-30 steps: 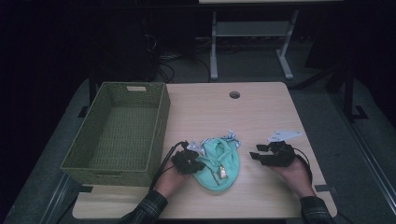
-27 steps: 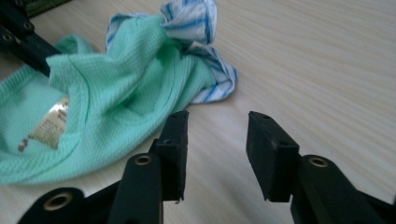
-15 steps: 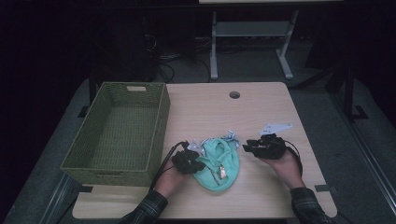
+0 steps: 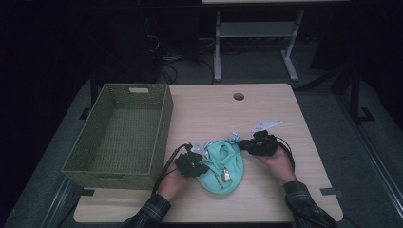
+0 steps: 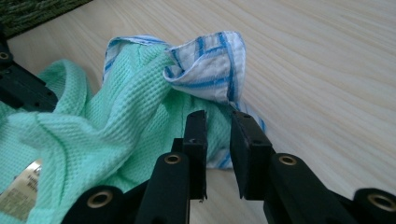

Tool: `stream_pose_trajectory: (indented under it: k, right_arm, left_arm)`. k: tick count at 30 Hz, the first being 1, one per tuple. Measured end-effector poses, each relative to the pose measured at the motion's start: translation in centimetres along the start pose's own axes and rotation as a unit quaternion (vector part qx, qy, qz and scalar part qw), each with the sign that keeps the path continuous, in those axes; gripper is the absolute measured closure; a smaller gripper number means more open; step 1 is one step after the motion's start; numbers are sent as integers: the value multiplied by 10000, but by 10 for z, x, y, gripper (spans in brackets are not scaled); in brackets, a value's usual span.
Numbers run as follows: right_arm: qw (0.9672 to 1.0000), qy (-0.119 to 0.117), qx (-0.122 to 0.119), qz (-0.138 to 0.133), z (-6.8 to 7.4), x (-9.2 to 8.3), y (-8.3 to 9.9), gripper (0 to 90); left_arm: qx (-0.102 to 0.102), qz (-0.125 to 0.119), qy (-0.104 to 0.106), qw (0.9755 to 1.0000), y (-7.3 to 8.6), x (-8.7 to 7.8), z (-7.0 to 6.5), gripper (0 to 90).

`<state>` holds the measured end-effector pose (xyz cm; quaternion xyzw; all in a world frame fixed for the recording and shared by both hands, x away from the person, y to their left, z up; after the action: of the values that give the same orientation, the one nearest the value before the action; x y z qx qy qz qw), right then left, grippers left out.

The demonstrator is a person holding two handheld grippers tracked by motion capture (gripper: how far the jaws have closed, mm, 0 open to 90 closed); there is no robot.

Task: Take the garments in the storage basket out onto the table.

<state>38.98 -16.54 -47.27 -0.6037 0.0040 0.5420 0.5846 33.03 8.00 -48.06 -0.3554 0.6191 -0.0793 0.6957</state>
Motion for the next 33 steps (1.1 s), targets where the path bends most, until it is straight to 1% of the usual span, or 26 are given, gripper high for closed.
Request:
stream_pose_trajectory:
  k: [1, 2, 3, 4, 6, 7, 8, 10, 11, 12, 13, 14, 16, 19, 21, 23, 24, 25, 26, 29, 30, 31, 33]
  right_arm:
    - [10000, -5, 36, 11, 1, 2, -1, 758]
    - [10000, -11, -4, 29, 0, 5, -1, 758]
    - [10000, -11, -4, 29, 0, 5, -1, 758]
    - [10000, -21, 26, 75, 0, 10, -1, 757]
    - [9999, -5, 5, 136, 1, 15, 0, 756]
    - [9999, -5, 5, 136, 1, 15, 0, 756]
    - [9998, 0, -7, 213, 1, 20, 2, 769]
    - [9996, 39, -35, 283, 0, 25, 5, 800]
    - [9996, 39, -35, 283, 0, 25, 5, 800]
    - [9997, 80, -27, 234, 1, 25, 6, 847]
    - [9996, 96, -47, 269, 0, 25, 6, 862]
    - [9997, 96, -70, 232, 0, 25, 6, 880]
    - [9997, 100, -34, 219, 0, 25, 7, 892]
    - [9997, 118, -54, 199, 1, 23, 6, 898]
    - [9998, 103, -41, 157, 1, 19, 5, 900]
    - [9998, 109, -88, 111, 0, 17, 4, 900]
    - [9999, 129, -47, 76, 0, 12, 2, 900]
    - [9999, 129, -47, 76, 0, 12, 2, 900]
    - [9998, 185, -61, 55, -1, 9, 2, 900]
    - [9997, 224, -81, 36, -3, 7, 2, 900]
    - [9996, 271, -55, 24, -5, 4, 2, 900]
    - [9995, 307, -61, 16, -6, 2, 2, 900]
    - [9993, 371, -42, -17, -8, -1, 1, 900]
  left_arm:
    - [-5, 0, -3, 10000, 0, 0, 0, 895]
    - [1, 3, -1, 10000, 0, 0, 0, 895]
    - [1, 3, -1, 10000, 0, 0, 0, 895]
    - [-1, -1, 0, 10000, 0, 0, 0, 895]
    - [-3, 0, 2, 10000, 0, 0, 0, 895]
    - [-3, 0, 2, 10000, 0, 0, 0, 895]
    - [-2, 5, 1, 10000, 0, 0, 0, 895]
    - [13, 26, -6, 10000, 0, 0, 0, 895]
    - [13, 26, -6, 10000, 0, 0, 0, 895]
    - [24, 29, -13, 10000, 0, 0, 0, 895]
    - [25, 29, -14, 10000, -1, 0, -1, 895]
    - [27, 29, -15, 10000, -1, 0, -1, 895]
    - [28, 30, -17, 10000, -1, 0, -1, 895]
    - [43, 48, -22, 10000, -1, 0, -1, 895]
    - [45, 53, -20, 10000, -1, 0, -1, 895]
    - [32, 48, -13, 10000, -1, 0, -1, 895]
    - [39, 54, -14, 10000, -1, 0, -1, 895]
    - [39, 54, -14, 10000, -1, 0, -1, 895]
    - [-7, 15, -24, 10000, -1, 0, -1, 895]
    - [-7, 13, -29, 10000, -1, 1, -1, 896]
    - [-4, 16, -35, 10000, -1, 1, -1, 895]
    - [50, 64, -28, 10000, -1, 0, -1, 895]
    - [51, 62, -27, 10000, -1, 0, -1, 895]
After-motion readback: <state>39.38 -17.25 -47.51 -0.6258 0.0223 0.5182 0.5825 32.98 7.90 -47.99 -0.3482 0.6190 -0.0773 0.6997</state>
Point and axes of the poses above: each handheld gripper's, and its own axes: x roughly forward along the jaws, y roughly out of its underside, z roughly to its left, the point moved 3 cm from there along x, roughly forward along the jaws, and after that the axes turned 10 degrees about x, right-handed, at the moved point
